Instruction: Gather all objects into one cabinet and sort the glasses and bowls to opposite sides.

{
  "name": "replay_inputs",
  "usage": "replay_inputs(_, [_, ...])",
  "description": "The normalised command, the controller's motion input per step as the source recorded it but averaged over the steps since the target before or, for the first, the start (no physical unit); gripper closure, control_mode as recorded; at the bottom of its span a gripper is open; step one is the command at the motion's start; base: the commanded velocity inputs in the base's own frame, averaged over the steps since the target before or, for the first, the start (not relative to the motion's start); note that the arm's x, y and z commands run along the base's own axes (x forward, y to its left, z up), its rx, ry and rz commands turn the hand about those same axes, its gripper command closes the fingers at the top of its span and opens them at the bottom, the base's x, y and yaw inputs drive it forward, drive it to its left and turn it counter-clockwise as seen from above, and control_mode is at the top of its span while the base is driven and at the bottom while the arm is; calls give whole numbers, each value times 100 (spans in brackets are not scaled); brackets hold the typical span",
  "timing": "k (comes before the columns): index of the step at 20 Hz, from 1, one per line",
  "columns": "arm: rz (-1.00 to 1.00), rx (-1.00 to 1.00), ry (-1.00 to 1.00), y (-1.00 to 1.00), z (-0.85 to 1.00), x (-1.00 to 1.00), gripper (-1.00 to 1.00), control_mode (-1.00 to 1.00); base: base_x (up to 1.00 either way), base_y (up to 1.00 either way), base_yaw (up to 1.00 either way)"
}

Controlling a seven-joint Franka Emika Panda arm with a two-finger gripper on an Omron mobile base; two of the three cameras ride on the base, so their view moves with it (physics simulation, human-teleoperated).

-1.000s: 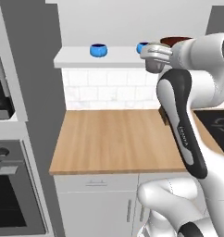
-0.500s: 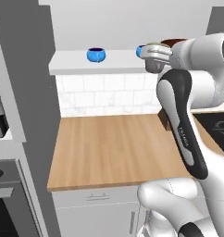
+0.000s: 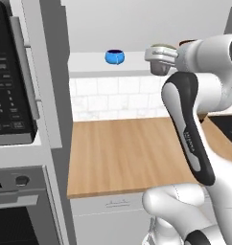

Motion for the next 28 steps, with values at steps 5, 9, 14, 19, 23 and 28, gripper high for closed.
replay_inputs(5, [0,0,0,0,0,0,100,100,4,9,-5])
replay_inputs(9, [0,0,0,0,0,0,100,100,7,0,-5])
replay_inputs(14, [0,0,0,0,0,0,100,100,-6,17,-1])
replay_inputs(19, [0,0,0,0,0,0,100,100,0,2,-11])
replay_inputs(23, [0,0,0,0,0,0,100,100,5,0,-10])
replay_inputs(28, [-6,0,15,0,-5,63,100,-100,0,0,0])
